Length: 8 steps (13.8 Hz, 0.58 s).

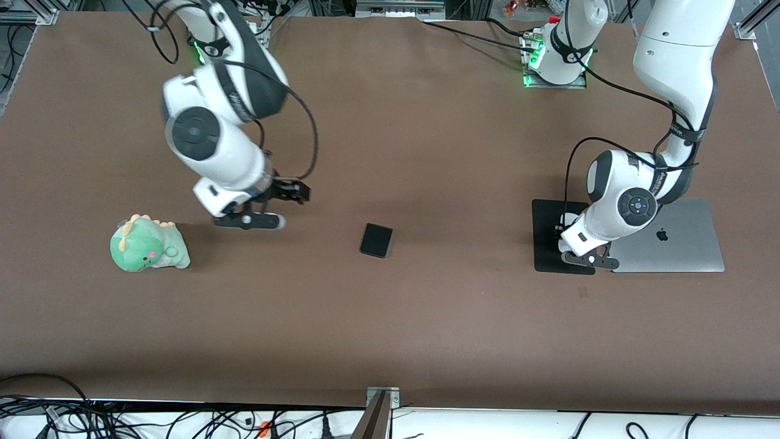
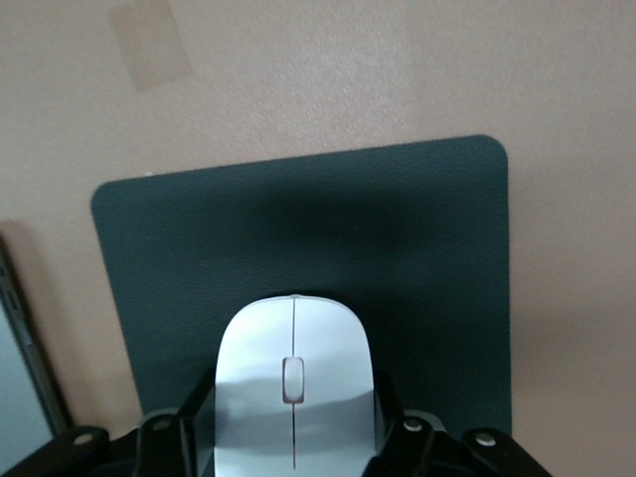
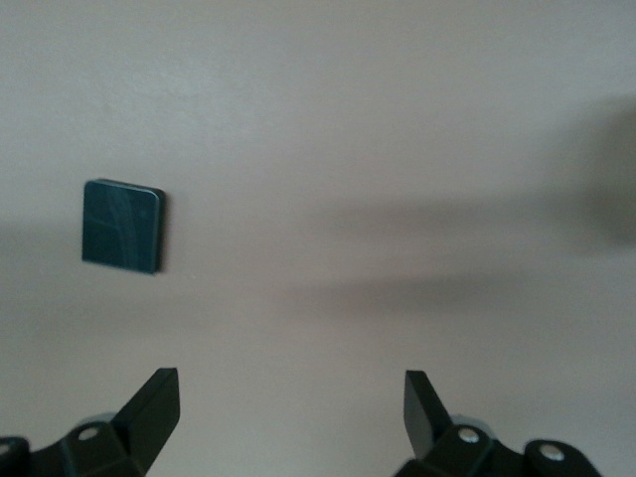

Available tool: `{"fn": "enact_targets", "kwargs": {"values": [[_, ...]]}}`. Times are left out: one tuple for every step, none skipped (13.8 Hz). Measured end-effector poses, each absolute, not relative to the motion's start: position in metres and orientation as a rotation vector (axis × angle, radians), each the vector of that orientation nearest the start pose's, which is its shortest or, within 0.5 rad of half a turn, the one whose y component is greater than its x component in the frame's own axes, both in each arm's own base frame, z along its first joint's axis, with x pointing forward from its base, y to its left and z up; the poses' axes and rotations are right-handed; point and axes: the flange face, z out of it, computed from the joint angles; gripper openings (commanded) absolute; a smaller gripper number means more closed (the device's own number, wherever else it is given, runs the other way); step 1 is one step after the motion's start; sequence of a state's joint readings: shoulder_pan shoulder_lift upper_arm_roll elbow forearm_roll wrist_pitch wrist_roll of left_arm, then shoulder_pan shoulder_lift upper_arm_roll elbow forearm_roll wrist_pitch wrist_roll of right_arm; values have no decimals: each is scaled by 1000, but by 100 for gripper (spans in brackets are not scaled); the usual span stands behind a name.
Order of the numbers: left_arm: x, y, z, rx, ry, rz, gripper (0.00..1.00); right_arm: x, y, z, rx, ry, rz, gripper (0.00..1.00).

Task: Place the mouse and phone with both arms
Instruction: 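Release the mouse on the pad while the right gripper grasps the phone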

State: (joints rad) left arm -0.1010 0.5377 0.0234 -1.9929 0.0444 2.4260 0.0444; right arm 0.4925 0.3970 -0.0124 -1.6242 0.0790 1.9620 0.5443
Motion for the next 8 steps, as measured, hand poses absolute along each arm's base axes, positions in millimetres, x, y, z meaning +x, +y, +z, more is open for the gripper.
{"fn": "enact_targets", "kwargs": {"values": [[596,-46,181,-3087,248,151,100,582,330,369,-3099,210,110,100],[599,-47,188,-3088,248,135,100,579,349,347,-3089,273,86,100],[604,-47,200,-3088,247,121,100,576,368,326,-3075,330,60,100],[610,-47,219,-3087,244,130,100,571,387,302,-3055,384,28,100],[617,-48,246,-3083,240,159,100,566,406,279,-3033,426,-4,100],[625,-48,278,-3079,234,200,100,563,422,258,-3013,452,-32,100],[633,-48,315,-3074,227,241,100,561,435,242,-2998,470,-49,100],[639,-48,355,-3068,223,280,100,561,445,228,-2988,489,-58,100]]}}
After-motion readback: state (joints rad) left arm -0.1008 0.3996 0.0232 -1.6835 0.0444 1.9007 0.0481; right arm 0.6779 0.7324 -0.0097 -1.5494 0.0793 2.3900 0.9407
